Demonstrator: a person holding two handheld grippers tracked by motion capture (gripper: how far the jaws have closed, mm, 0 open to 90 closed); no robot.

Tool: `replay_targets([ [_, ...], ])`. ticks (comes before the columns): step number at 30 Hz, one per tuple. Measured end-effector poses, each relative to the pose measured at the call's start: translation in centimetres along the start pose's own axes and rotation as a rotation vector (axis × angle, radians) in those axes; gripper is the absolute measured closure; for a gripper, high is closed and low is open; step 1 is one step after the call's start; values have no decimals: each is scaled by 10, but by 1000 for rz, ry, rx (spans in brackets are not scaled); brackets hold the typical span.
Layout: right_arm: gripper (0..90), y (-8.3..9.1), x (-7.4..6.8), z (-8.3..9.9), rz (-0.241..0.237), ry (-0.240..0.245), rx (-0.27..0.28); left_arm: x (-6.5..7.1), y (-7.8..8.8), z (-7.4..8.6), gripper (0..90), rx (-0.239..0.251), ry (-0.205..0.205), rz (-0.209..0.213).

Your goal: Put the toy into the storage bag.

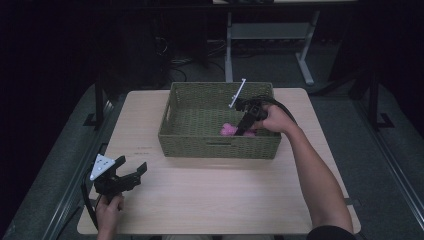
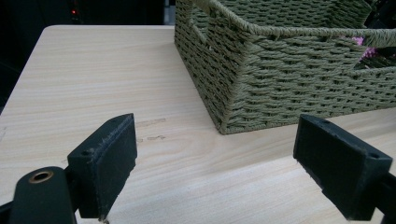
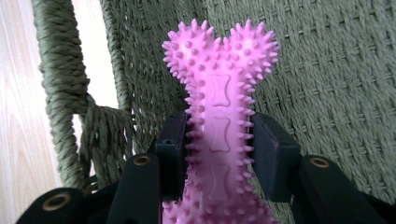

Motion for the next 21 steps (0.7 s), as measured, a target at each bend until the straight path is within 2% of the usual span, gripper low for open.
replay_targets([
  [13,565,-5,2,-2,-9,-11,-2,0,1,0,130,4,8,1],
  [14,529,-5,3,-3,-10,-15,9,0,1,0,130,5,8,1],
  [15,529,-5,3,-3,-10,-15,9,0,1,0,130,5,8,1],
  [16,536,-1,3,-5,-16,-27,35,0,1,0,130,4,9,1],
  [21,513,3,3,-5,0,-34,40,0,0,0,130,3,6,2],
])
Point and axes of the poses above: each handheld gripper's, and its own axes: y roughly backward along the jaws, z roughly out of its underside, x roughly to its right, the point moved 7 cm from there along -y, roughly forward along the jaws, and after that the axes turned 11 degrees about y, right-handed, at the moved point
